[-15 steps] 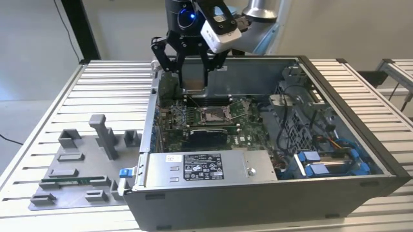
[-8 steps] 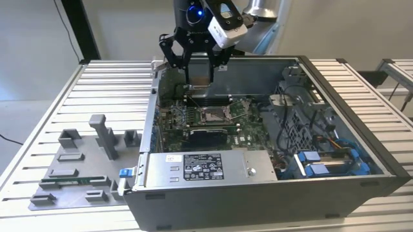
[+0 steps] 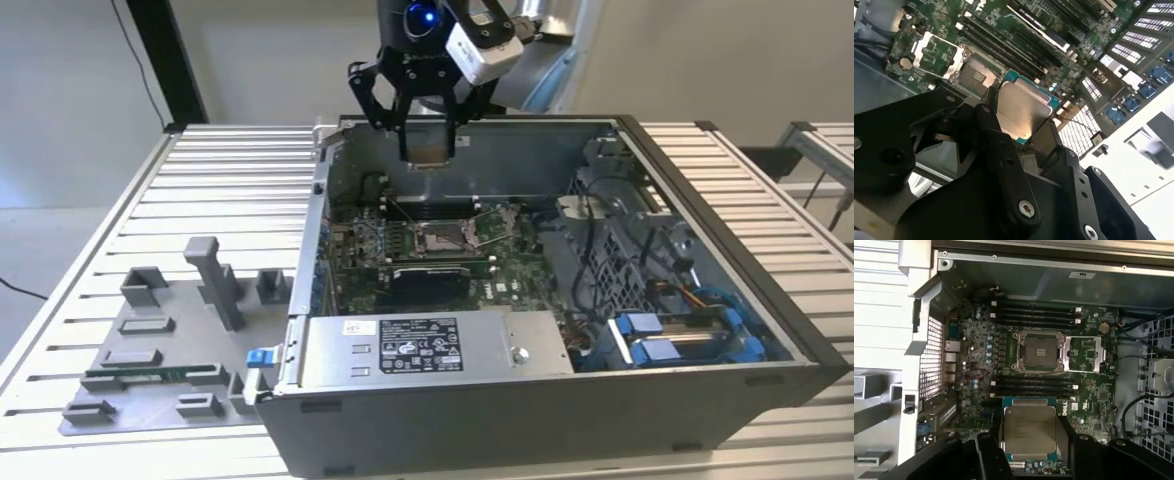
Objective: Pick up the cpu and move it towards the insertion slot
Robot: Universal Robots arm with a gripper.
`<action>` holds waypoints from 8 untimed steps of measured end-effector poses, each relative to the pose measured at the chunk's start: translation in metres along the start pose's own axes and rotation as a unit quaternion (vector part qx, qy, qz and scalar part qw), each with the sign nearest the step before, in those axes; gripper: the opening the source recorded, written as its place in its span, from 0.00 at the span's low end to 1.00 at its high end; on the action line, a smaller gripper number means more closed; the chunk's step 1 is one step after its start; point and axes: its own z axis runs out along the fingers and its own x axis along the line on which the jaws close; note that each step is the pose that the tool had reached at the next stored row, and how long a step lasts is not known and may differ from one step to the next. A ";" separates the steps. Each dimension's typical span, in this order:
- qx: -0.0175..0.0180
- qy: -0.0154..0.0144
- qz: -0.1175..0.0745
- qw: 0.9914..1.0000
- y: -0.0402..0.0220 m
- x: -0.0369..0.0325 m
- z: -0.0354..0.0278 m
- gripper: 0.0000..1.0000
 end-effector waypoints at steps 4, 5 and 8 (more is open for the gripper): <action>0.000 -0.005 0.000 1.000 0.0109 -0.0060 0.0015 0.00; 0.000 -0.006 0.000 1.000 0.0137 -0.0076 0.0020 0.00; 0.000 -0.009 -0.001 1.000 0.0220 -0.0121 0.0032 0.00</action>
